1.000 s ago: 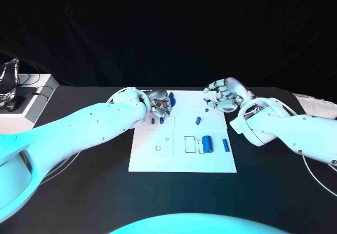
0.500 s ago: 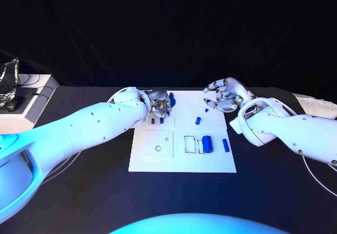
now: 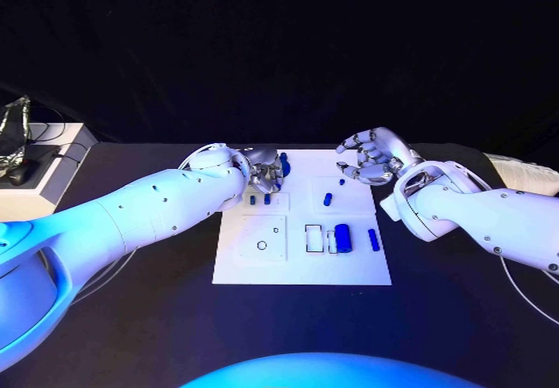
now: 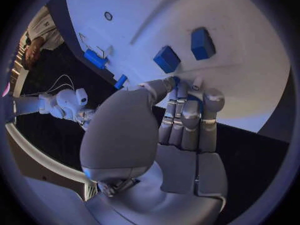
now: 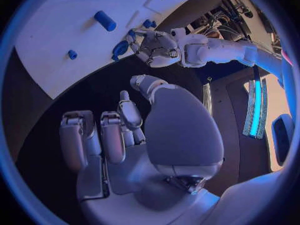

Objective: Assemble the parts on the task board

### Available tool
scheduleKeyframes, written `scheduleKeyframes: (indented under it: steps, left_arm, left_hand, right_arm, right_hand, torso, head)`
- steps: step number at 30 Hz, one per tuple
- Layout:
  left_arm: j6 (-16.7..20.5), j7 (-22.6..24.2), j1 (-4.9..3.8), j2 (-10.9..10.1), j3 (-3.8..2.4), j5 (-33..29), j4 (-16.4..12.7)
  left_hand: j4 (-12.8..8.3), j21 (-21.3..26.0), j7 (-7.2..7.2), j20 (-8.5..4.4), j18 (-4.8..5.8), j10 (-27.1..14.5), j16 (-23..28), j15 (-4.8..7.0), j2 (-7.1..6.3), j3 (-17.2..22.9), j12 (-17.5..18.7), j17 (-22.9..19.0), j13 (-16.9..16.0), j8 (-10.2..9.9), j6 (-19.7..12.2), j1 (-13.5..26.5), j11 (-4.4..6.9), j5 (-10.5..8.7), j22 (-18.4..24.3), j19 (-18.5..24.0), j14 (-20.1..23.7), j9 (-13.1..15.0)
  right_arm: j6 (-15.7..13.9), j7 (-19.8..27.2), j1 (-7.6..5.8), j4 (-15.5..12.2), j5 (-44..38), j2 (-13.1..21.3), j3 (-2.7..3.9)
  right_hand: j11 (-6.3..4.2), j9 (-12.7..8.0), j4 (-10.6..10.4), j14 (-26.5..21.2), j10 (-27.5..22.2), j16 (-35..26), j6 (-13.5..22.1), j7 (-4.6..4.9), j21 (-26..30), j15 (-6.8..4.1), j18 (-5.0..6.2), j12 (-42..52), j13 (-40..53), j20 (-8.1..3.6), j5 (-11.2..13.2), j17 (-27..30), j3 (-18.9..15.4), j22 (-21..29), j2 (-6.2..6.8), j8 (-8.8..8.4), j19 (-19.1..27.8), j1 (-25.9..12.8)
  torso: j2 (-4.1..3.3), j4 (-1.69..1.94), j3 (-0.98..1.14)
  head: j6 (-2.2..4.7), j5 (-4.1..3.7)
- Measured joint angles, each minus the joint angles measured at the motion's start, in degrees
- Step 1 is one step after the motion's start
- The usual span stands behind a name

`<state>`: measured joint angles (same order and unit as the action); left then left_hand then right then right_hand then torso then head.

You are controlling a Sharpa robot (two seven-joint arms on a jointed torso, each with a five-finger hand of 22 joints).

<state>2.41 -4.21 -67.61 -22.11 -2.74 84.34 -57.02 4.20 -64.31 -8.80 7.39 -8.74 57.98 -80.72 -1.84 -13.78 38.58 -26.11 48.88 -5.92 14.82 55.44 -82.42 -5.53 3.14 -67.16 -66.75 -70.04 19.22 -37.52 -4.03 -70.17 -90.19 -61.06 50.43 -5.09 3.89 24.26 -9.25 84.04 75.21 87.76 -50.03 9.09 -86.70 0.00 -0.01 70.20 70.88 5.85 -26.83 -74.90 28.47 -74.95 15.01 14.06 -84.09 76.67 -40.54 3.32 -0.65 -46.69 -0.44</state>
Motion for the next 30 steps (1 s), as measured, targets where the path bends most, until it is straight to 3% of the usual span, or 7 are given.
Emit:
scheduleKeyframes:
  steps: [1, 17, 25, 28, 30]
  left_arm:
    - [0.0, 0.0, 0.00, 0.0, 0.00, 0.0, 0.1]
    - [0.8, 1.5, 0.30, 0.2, 0.07, 0.0, 0.6]
    - [2.9, 2.6, 1.00, -1.1, 0.03, -0.6, -0.6]
    - [3.5, 2.9, 1.28, -2.1, -0.23, -1.2, -1.5]
    - [3.9, 3.0, 1.38, -2.8, -0.75, -1.8, -2.2]
  left_hand:
    - [0.0, -0.1, 0.06, 0.00, 0.82, 0.0, -0.2, 0.00, 0.00, 0.0, 0.0, 0.0, 0.0, 0.0, 0.3, 0.0, 0.00, 0.00, -0.1, 0.0, 0.0, 0.0]
    - [-2.3, -3.0, 0.50, -0.62, 0.82, 3.8, -1.3, 0.80, 1.30, 1.4, 3.0, 2.0, 0.3, 0.6, 2.9, 0.8, 0.71, -0.01, -2.5, -1.8, -2.4, 0.5]
    - [-2.8, -3.2, 0.51, -0.63, 0.81, 4.0, -1.3, 0.81, 1.40, 1.7, 4.4, 2.7, 0.5, 0.6, 2.9, 0.9, 0.51, -0.01, -2.8, -2.3, -2.9, 0.5]
    - [-2.9, -3.2, 0.51, -0.63, 0.81, 4.0, -1.3, 0.81, 1.52, 1.7, 4.5, 2.7, 0.5, 0.6, 2.9, 1.1, 0.51, -0.01, -2.8, -2.3, -2.9, 0.5]
    - [-2.9, -3.2, 0.51, -0.63, 0.81, 4.0, -1.3, 0.81, 1.51, 1.7, 4.5, 2.7, 0.5, 0.6, 2.9, 1.1, 0.51, -0.02, -2.8, -2.3, -2.9, 0.5]
  right_arm:
    - [0.0, 0.0, 0.00, 0.0, 0.0, 0.0, 0.00]
    - [0.0, 0.0, 0.00, 0.0, 0.0, 0.0, 0.01]
    - [0.0, 0.0, 0.00, 0.0, 0.0, 0.0, 0.02]
    - [0.0, 0.0, 0.00, 0.0, 0.0, 0.0, 0.02]
    - [0.0, 0.0, 0.00, 0.1, 0.0, 0.0, 0.02]
  right_hand:
    - [0.00, 0.0, 0.0, 0.0, 0.0, 0.0, 0.0, 0.00, 0.0, 0.00, 0.00, 0.0, 0.0, 0.00, 0.0, 0.0, 0.0, 0.0, 0.00, 0.00, 0.0, 0.0]
    - [0.01, 0.0, 0.0, 0.0, 0.0, 0.0, 0.0, 0.00, 0.0, 0.00, 0.00, 0.0, 0.2, 0.00, 0.0, 0.0, 0.0, 0.0, 0.00, 0.00, 0.0, 0.0]
    - [0.04, 0.0, 0.0, 0.0, 0.0, 0.0, 0.0, 0.00, 0.0, 0.00, 0.00, 0.0, 0.2, 0.00, 0.0, 0.0, 0.0, 0.0, 0.00, 0.00, 0.0, 0.0]
    - [0.05, 0.0, 0.0, 0.0, 0.0, 0.0, 0.0, 0.00, 0.0, 0.00, 0.00, 0.0, 0.2, 0.00, 0.0, 0.0, 0.0, 0.0, 0.00, 0.00, 0.0, 0.0]
    - [0.05, 0.0, 0.0, 0.0, 0.0, 0.0, 0.0, 0.00, 0.0, 0.00, 0.00, 0.0, 0.2, 0.00, 0.0, 0.0, 0.0, 0.0, 0.00, 0.00, 0.0, 0.0]
  torso:
    - [0.00, 0.00, 0.01]
    - [0.09, 0.07, 0.01]
    - [0.09, 0.10, -0.10]
    - [0.10, 0.13, -0.10]
    - [0.12, 0.14, -0.11]
  head:
    - [-0.01, -0.01]
    - [-0.03, -0.13]
    - [0.25, -0.13]
    - [0.29, -0.13]
    - [0.32, -0.11]
